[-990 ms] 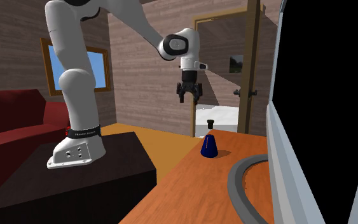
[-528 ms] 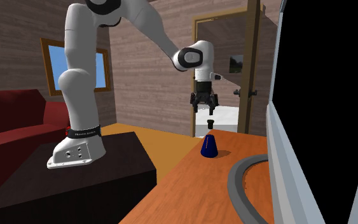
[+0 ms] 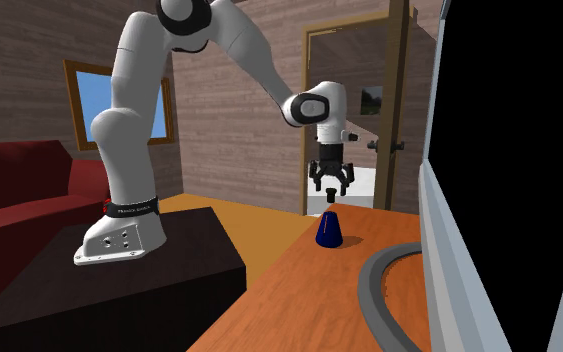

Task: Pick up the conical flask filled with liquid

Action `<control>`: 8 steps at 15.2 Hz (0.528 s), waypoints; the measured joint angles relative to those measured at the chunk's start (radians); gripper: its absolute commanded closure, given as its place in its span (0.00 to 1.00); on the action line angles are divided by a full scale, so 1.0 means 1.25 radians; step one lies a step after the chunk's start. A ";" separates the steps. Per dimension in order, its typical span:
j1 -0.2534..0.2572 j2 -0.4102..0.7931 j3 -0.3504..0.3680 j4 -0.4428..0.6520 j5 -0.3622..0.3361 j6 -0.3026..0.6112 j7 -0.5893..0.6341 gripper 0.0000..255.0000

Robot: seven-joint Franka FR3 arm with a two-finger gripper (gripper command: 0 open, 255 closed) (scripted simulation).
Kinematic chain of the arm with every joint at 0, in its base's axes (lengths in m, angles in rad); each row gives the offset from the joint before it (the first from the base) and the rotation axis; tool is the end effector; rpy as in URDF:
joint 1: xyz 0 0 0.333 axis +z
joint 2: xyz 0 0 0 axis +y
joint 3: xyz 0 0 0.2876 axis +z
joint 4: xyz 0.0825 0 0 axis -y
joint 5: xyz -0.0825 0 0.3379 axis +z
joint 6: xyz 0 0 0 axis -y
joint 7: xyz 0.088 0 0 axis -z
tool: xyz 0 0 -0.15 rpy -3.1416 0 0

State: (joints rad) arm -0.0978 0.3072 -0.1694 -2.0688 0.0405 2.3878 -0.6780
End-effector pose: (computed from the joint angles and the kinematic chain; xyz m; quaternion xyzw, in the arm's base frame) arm 0.5303 -0.1436 0.2491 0.9810 0.1936 0.0022 0.0140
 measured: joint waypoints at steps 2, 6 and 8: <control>-0.002 0.016 0.002 0.000 0.004 0.016 -0.003 0.00; -0.003 0.027 0.003 -0.003 0.007 0.030 -0.005 1.00; -0.003 0.028 0.003 -0.003 0.007 0.032 -0.005 1.00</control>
State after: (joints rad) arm -0.1019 0.3417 -0.1660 -2.0720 0.0490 2.4272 -0.6845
